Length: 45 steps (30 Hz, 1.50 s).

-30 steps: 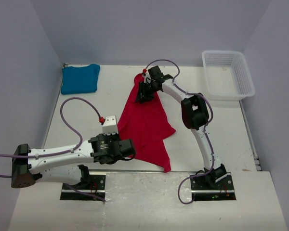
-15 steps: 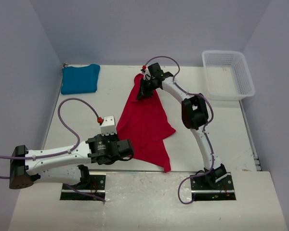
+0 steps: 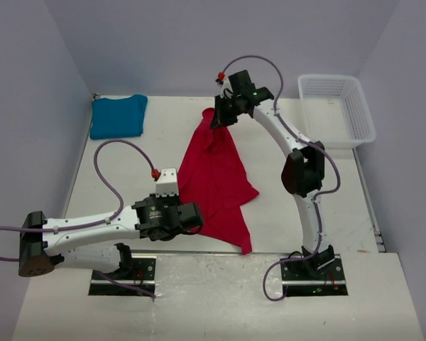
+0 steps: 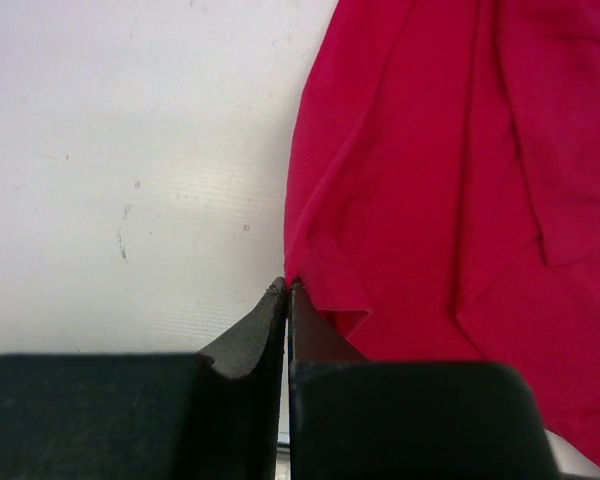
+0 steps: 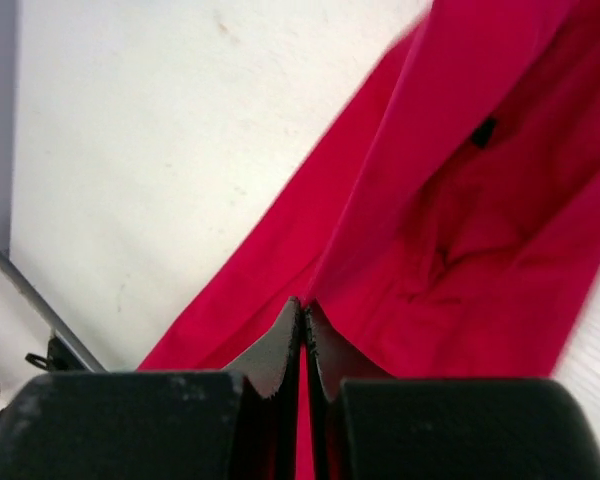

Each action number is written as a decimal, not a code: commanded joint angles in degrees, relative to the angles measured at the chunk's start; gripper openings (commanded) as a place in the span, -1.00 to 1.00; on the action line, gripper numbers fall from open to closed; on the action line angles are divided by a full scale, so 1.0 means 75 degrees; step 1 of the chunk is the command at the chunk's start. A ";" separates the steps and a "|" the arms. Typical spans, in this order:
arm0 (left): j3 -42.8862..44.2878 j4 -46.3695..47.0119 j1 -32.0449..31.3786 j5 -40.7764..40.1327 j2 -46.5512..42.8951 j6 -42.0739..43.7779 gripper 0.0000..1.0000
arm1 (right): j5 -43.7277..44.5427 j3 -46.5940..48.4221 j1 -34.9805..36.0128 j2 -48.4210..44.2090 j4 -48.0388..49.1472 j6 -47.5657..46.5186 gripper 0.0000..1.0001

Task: Fold and stack the t-shirts
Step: Flatten out the tshirt

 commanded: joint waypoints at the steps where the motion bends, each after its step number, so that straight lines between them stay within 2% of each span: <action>1: 0.0924 -0.0136 -0.0014 -0.0724 -0.0110 0.0501 -1.00 | 0.0376 0.0589 -0.0246 -0.2101 -0.0464 -0.0593 -1.00; 7: 0.2282 -0.0639 -0.0014 -0.1216 -0.0029 0.1496 -1.00 | 0.1416 0.0635 -0.0538 -0.3541 -0.1284 -0.1109 -1.00; 9: 0.2600 -0.0967 -0.0014 -0.1393 -0.0052 0.1498 -1.00 | 0.1606 0.0577 -0.0609 -0.3941 -0.1530 -0.1296 -1.00; 12: 0.3430 -0.1542 -0.0003 -0.1709 -0.0122 0.1498 -1.00 | 0.2040 0.0262 -0.0820 -0.4820 -0.1613 -0.1402 -1.00; 16: 0.4193 -0.1602 -0.0003 -0.1932 -0.0345 0.2269 -1.00 | 0.2462 -0.0325 -0.0891 -0.5957 -0.1590 -0.1414 -1.00; 18: 0.4534 -0.1171 -0.0014 -0.1956 -0.0543 0.3052 -1.00 | 0.2766 -0.0477 -0.0891 -0.6543 -0.1613 -0.1286 -1.00; 21: 0.4943 -0.0046 -0.0014 -0.1851 -0.0917 0.5263 -1.00 | 0.3117 -0.0548 -0.0891 -0.7349 -0.1660 -0.1204 -1.00; 23: 0.5271 0.0459 -0.0014 -0.1781 -0.1071 0.5784 -1.00 | 0.3305 -0.0443 -0.0891 -0.7727 -0.1788 -0.1203 -1.00; 27: 0.5846 0.1794 -0.0003 -0.1091 -0.1610 0.7938 -1.00 | 0.3657 -0.0267 -0.0891 -0.8827 -0.1847 -0.1320 -1.00; 32: 0.7122 0.1645 -0.0003 -0.0843 -0.1389 0.8552 -1.00 | 0.3471 0.0050 -0.0879 -0.9473 -0.2211 -0.1215 -1.00; 37: 0.7581 0.2065 0.0009 -0.0233 -0.1376 0.8857 -1.00 | 0.2897 -0.0032 -0.0879 -1.0293 -0.1978 -0.1156 -1.00; 38: 0.7489 0.2229 -0.0003 -0.0407 -0.1341 0.8892 -1.00 | 0.2861 -0.0056 -0.0879 -1.0330 -0.1907 -0.1156 -1.00; 40: 0.7278 0.2780 -0.0003 -0.1413 -0.1085 0.9359 -1.00 | 0.2919 -0.0009 -0.0879 -1.0040 -0.1917 -0.1180 -1.00; 41: 0.7312 0.2862 -0.0003 -0.2113 -0.0538 0.9686 -1.00 | 0.3151 0.0177 -0.0879 -0.9828 -0.1999 -0.1180 -1.00; 45: 0.8518 0.1623 -0.0003 -0.2729 0.0849 0.9045 -1.00 | 0.3329 0.0530 -0.0879 -0.9182 -0.2024 -0.1238 -1.00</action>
